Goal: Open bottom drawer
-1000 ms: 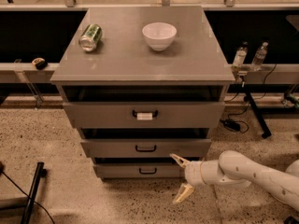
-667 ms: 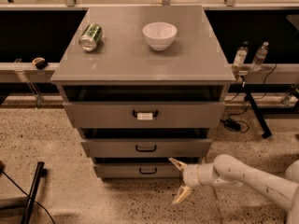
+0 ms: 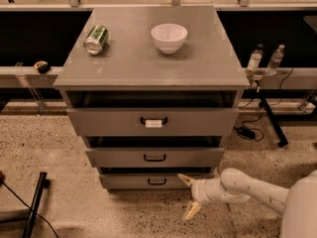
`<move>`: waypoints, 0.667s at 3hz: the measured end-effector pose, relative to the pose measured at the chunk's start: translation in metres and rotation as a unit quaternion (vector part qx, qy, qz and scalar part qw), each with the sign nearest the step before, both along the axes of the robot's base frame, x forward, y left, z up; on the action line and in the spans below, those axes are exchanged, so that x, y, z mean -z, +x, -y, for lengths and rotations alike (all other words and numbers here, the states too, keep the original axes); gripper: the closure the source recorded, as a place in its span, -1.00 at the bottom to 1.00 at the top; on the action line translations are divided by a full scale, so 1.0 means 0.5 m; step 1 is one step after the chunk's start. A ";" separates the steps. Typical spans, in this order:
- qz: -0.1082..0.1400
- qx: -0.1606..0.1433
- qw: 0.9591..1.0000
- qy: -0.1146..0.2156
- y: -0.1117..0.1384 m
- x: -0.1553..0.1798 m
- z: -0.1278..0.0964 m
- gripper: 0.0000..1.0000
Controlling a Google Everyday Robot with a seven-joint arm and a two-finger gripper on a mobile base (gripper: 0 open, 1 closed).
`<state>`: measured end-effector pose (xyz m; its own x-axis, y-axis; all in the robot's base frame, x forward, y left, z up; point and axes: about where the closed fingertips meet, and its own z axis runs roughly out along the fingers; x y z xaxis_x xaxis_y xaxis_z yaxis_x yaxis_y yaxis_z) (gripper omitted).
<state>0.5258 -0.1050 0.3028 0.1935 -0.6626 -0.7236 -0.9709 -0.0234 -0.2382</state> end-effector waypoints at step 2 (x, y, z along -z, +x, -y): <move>-0.005 0.030 0.998 -0.060 0.060 0.094 0.037 -1.00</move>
Offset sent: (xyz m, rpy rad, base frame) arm 0.0634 -0.0453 -0.0873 -0.2497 -0.0016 -0.1263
